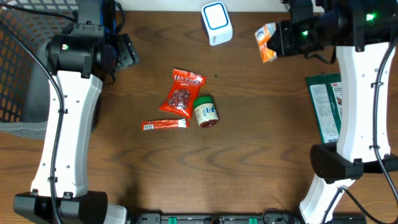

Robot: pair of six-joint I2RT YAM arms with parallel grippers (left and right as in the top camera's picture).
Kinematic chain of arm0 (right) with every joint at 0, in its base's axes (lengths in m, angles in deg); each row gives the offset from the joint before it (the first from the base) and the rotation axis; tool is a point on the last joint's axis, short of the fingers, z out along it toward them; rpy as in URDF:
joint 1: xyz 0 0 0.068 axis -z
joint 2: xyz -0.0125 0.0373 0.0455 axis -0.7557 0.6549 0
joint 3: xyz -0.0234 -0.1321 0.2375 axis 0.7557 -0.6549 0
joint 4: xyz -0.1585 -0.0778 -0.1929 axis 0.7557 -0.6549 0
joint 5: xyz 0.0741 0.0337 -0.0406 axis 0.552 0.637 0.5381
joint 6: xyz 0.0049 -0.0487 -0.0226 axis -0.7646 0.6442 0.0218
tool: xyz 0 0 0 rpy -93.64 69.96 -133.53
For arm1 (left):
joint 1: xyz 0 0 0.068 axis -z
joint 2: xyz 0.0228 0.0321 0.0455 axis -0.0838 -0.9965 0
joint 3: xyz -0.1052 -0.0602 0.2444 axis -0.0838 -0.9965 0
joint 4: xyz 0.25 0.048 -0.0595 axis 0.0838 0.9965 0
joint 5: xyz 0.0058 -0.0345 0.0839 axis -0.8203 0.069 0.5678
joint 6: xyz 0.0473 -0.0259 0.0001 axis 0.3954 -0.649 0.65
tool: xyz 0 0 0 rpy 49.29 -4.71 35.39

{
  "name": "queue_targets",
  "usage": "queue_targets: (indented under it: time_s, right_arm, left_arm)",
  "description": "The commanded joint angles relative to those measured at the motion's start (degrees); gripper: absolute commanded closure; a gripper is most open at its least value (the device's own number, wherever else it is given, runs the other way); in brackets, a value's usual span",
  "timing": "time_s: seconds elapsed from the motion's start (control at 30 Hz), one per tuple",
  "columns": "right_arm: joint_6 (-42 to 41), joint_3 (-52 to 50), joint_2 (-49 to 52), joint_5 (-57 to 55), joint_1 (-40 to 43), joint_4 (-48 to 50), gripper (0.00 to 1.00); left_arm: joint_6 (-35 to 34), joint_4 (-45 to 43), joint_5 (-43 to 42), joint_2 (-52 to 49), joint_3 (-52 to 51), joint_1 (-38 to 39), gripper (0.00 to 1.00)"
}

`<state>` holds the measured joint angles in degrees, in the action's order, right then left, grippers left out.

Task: Scan the item barcode
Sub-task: 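Carry the Kleenex box right and release it onto the gloves pack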

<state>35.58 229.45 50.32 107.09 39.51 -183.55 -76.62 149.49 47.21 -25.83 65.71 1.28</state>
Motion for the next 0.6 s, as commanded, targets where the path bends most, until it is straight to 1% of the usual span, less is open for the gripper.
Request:
queue_targets:
  time_s: [0.0, 0.17, 0.23, 0.33, 0.4, 0.57]
  right_arm:
    - [2.6, -3.1, -2.5, 3.4, 2.2, -0.2, 0.99]
    - [2.1, -11.6, -5.8, 1.7, 6.6, -0.2, 0.99]
    - [2.1, -15.9, -6.4, -0.7, 8.7, -0.2, 0.99]
    - [1.6, -23.6, -6.6, -8.1, 12.2, 0.1, 0.99]
    - [0.3, -29.1, -6.6, -8.8, 14.4, 2.9, 0.99]
    - [0.2, -43.8, -6.6, -7.5, 20.3, 14.5, 0.99]
  left_arm:
    - [0.4, 0.1, 0.5, 1.1, 0.3, -0.2, 0.16]
    - [0.4, 0.1, 0.5, 1.1, 0.3, -0.2, 0.16]
    - [0.4, 0.1, 0.5, 1.1, 0.3, -0.2, 0.16]
    - [0.4, 0.1, 0.5, 1.1, 0.3, -0.2, 0.16]
    - [0.4, 0.1, 0.5, 1.1, 0.3, -0.2, 0.16]
    - [0.4, 0.2, 0.5, 1.1, 0.3, -0.2, 0.16]
